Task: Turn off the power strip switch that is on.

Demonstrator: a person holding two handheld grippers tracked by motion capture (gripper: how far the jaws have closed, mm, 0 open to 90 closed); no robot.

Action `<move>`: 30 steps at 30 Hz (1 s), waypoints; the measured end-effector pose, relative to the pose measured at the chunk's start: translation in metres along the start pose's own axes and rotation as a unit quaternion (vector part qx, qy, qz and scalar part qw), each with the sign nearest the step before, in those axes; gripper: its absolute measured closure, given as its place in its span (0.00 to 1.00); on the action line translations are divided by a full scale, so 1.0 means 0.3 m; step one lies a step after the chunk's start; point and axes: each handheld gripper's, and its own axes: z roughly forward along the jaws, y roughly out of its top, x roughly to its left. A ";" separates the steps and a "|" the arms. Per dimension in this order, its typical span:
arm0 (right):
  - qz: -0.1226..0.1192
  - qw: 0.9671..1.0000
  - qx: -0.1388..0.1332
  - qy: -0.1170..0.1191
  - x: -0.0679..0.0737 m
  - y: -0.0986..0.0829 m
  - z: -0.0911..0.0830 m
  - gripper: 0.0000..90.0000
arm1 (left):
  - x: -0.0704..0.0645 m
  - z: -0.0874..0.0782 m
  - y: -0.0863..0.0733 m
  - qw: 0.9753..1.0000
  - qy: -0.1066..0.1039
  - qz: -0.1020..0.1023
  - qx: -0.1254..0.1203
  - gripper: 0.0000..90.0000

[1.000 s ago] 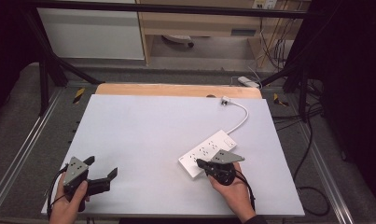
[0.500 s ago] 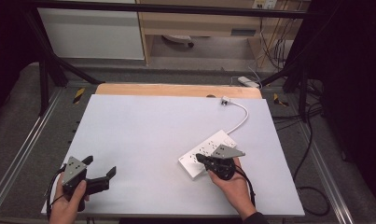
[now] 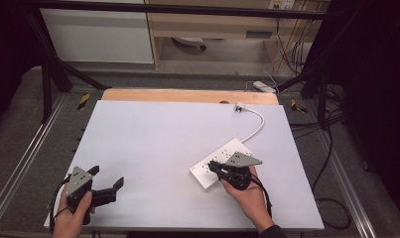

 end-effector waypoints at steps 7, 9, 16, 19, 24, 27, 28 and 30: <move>0.009 1.000 -0.004 -0.006 0.000 0.001 0.001 0.79 | 0.000 -0.001 -0.001 1.000 -0.002 0.000 0.002 0.06; 0.015 1.000 -0.006 -0.010 -0.001 0.003 -0.001 0.74 | -0.001 -0.001 0.000 1.000 -0.002 0.002 0.002 0.06; 0.030 0.999 -0.008 -0.019 -0.008 0.010 -0.003 0.55 | 0.001 -0.001 -0.001 1.000 -0.001 0.000 0.001 0.06; 0.034 0.999 -0.009 -0.024 -0.013 0.011 -0.003 0.50 | 0.001 -0.001 -0.001 1.000 -0.001 0.001 0.001 0.06; 0.043 0.999 -0.012 -0.024 -0.016 0.017 -0.009 0.42 | 0.001 -0.001 -0.001 1.000 -0.001 0.001 0.001 0.06; 0.044 0.999 -0.013 -0.029 -0.015 0.022 -0.010 0.34 | 0.001 -0.002 -0.001 1.000 -0.002 0.000 0.001 0.06; 0.041 0.999 -0.013 -0.031 -0.015 0.023 -0.010 0.31 | 0.002 -0.002 -0.001 1.000 -0.002 0.000 0.000 0.06; 0.040 0.998 -0.012 -0.038 -0.013 0.024 -0.010 0.26 | 0.002 -0.002 -0.001 1.000 -0.002 0.000 0.001 0.06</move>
